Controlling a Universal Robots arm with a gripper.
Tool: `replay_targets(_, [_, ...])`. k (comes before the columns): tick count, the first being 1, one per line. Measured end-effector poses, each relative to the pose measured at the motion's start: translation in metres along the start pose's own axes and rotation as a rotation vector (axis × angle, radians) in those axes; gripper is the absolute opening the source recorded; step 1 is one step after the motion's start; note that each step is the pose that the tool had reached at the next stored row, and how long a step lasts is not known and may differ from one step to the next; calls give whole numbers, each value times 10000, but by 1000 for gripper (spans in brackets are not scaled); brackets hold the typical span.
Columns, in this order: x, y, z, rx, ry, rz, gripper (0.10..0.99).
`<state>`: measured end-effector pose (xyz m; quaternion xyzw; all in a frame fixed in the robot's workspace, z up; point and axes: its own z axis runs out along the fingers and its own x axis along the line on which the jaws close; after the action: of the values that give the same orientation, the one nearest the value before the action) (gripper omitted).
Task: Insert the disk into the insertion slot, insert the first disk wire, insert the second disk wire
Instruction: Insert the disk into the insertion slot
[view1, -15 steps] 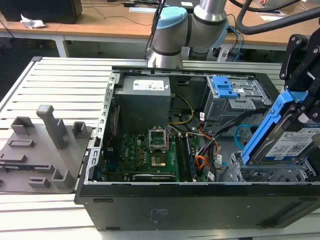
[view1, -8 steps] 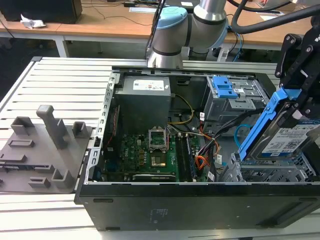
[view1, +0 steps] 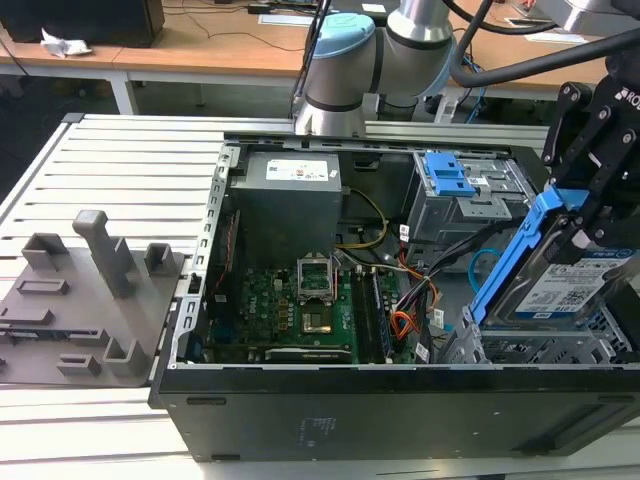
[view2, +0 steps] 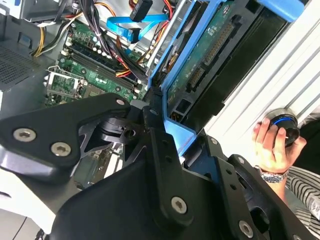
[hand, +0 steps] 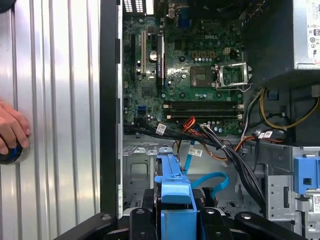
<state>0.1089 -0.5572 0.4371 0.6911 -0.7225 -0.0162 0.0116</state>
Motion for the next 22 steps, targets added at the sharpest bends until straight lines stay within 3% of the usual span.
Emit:
replay_targets(13, [1,-5,128,0,0,0,369])
replay_targets(22, [2,-13,336,0,1,0,369])
